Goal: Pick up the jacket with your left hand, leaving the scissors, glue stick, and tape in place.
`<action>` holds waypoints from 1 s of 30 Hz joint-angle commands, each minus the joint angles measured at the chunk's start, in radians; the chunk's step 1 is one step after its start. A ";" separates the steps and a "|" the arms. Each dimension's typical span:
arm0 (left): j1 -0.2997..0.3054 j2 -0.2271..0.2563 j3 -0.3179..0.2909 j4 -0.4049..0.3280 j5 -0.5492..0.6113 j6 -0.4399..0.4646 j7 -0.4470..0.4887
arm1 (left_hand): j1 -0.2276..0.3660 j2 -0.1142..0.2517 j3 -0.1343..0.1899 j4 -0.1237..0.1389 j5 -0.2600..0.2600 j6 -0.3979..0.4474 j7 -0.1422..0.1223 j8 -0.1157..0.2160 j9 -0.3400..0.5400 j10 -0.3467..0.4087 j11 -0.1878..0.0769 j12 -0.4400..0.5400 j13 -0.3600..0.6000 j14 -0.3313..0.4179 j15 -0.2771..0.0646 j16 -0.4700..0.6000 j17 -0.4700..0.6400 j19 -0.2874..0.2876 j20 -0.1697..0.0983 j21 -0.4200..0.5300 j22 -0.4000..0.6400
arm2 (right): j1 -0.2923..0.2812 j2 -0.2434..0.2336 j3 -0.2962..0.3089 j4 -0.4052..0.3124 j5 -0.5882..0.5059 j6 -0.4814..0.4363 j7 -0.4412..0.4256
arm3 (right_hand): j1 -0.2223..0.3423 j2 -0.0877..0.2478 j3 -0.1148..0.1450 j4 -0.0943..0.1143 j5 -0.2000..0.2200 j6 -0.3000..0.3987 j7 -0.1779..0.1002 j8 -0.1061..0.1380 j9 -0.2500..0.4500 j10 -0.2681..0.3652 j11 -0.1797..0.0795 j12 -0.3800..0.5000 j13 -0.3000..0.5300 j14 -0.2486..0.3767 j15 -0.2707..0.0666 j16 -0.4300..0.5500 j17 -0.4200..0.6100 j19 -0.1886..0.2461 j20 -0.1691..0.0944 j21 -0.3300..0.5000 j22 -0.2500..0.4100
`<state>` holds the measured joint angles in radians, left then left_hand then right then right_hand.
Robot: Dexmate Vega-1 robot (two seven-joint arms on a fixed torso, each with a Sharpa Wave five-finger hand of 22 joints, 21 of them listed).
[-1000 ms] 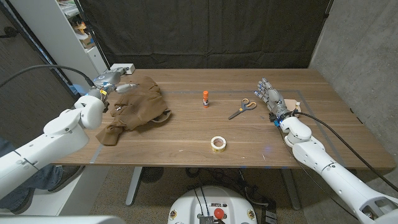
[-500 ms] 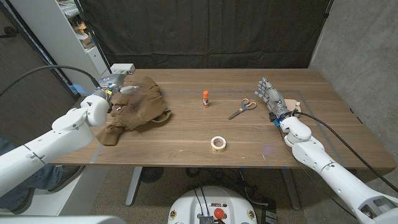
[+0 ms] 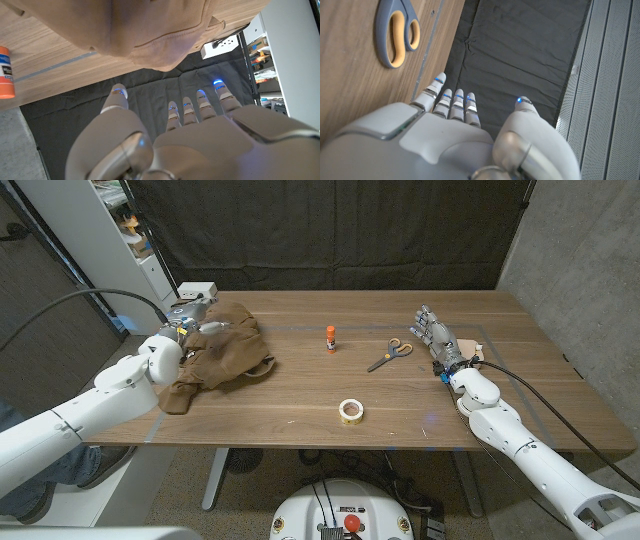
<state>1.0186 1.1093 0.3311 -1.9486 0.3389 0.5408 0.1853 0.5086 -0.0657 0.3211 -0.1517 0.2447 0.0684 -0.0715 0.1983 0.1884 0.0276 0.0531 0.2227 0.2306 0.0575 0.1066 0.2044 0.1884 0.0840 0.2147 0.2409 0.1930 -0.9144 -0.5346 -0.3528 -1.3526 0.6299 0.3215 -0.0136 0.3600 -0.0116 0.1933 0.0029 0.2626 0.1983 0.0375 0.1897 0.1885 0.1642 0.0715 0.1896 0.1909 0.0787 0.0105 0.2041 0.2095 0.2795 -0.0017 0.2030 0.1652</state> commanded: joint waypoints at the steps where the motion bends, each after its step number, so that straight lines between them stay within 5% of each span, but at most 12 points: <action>1: -0.068 -0.019 0.091 0.045 -0.005 -0.011 -0.006 | 0.010 -0.003 -0.004 -0.003 0.010 0.003 -0.003 0.007 0.004 0.001 -0.003 0.010 0.002 0.004 0.001 0.003 0.005 0.007 0.004 0.006 0.002 | 0.002 0.002 0.000 0.010 0.003 0.002 0.004 | 0.005 0.004 -0.003 -0.001 0.006 0.006 0.002 0.008 0.002 0.006 -0.001 0.008 0.001 0.006 -0.002 0.002 0.000 0.003 0.002 -0.003 0.005; 30: -0.089 -0.020 0.162 0.036 -0.007 0.052 -0.059 | 0.023 -0.004 -0.001 -0.003 0.016 0.005 -0.002 0.007 0.004 -0.009 0.002 0.009 0.004 -0.001 0.009 -0.001 0.005 0.020 0.004 0.005 0.000 | 0.003 -0.004 -0.001 0.015 0.010 0.002 0.025 | 0.005 0.007 -0.004 -0.002 0.007 0.008 0.001 0.008 0.002 0.006 -0.001 0.008 0.001 0.005 -0.002 0.002 0.001 0.004 0.004 -0.006 0.005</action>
<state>0.9279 1.0873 0.4736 -1.9062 0.3421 0.5727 0.1377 0.5232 -0.0695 0.3211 -0.1517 0.2525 0.0682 -0.0716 0.1982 0.1884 0.0276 0.0531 0.2266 0.2305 0.0575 0.1065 0.2044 0.1883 0.1003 0.2167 0.2409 0.1906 -0.9102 -0.5329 -0.3543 -1.3356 0.6371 0.3261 0.0044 0.3600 -0.0115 0.1931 0.0027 0.2626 0.1983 0.0375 0.1897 0.1884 0.1642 0.0715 0.1896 0.1909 0.0787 0.0106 0.2041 0.2095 0.2794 -0.0017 0.1991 0.1652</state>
